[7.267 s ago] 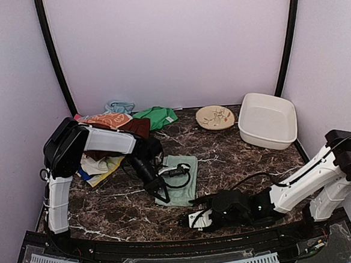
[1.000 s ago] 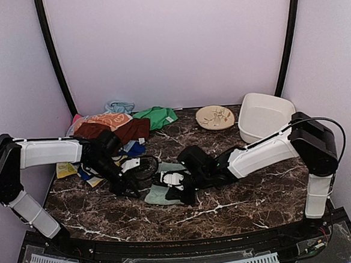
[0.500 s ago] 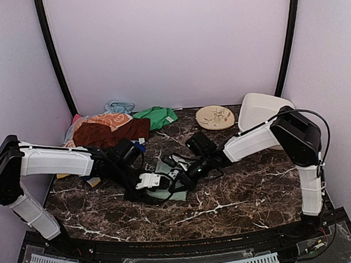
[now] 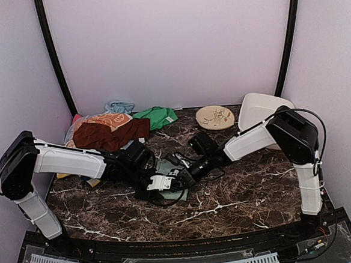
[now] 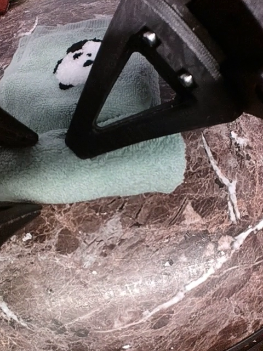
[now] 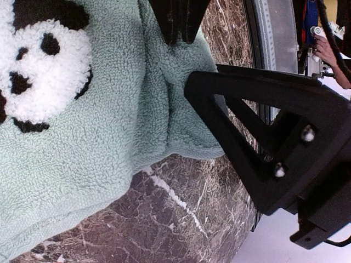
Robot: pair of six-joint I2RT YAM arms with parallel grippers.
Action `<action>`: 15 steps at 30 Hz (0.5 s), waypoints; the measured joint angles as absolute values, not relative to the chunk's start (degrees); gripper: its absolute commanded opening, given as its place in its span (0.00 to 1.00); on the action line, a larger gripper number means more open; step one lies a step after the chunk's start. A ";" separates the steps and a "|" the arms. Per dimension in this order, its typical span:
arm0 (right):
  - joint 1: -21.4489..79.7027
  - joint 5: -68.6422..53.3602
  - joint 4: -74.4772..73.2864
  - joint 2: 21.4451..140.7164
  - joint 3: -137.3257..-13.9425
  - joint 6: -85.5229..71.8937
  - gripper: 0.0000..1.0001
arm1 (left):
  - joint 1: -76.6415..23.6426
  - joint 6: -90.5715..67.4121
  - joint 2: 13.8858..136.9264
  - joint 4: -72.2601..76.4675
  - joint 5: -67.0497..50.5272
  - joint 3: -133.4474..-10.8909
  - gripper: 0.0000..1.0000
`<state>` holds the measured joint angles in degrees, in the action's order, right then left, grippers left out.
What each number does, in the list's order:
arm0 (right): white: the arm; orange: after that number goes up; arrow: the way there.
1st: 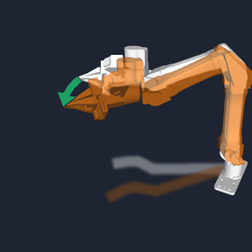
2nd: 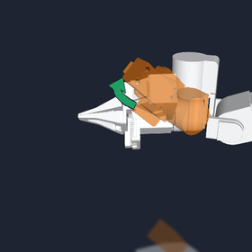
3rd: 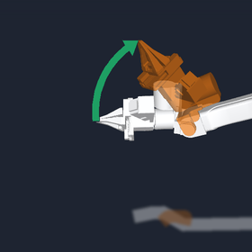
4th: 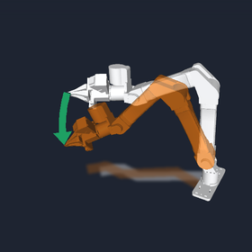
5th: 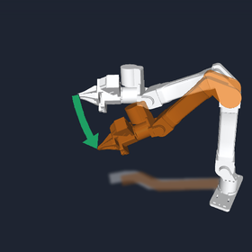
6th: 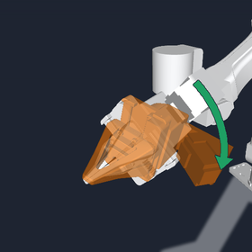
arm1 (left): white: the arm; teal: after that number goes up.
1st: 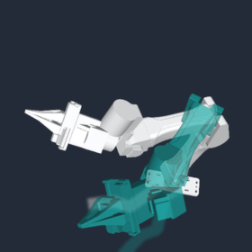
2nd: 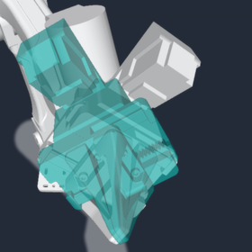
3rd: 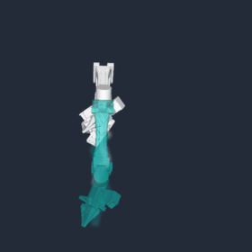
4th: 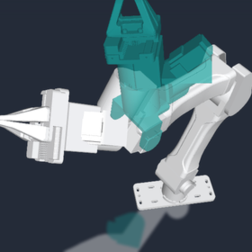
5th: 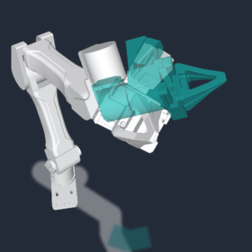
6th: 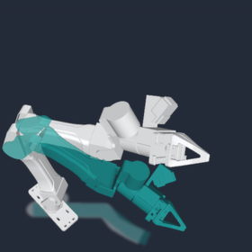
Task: Roll the towels
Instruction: Roll the towel at the center of the board.
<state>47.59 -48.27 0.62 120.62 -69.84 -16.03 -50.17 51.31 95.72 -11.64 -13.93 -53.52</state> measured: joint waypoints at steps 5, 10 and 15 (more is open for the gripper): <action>47.29 -48.64 1.65 120.64 -69.30 -17.65 0.05 | -50.28 50.72 99.13 -11.03 -12.71 -54.57 0.20; 46.83 -47.94 5.87 119.11 -65.89 -19.57 0.15 | -49.23 48.07 101.47 -13.56 -14.24 -58.17 0.03; 46.76 -42.72 11.66 113.62 -60.20 -20.23 0.33 | -45.69 44.95 105.27 -19.86 -21.71 -64.29 0.00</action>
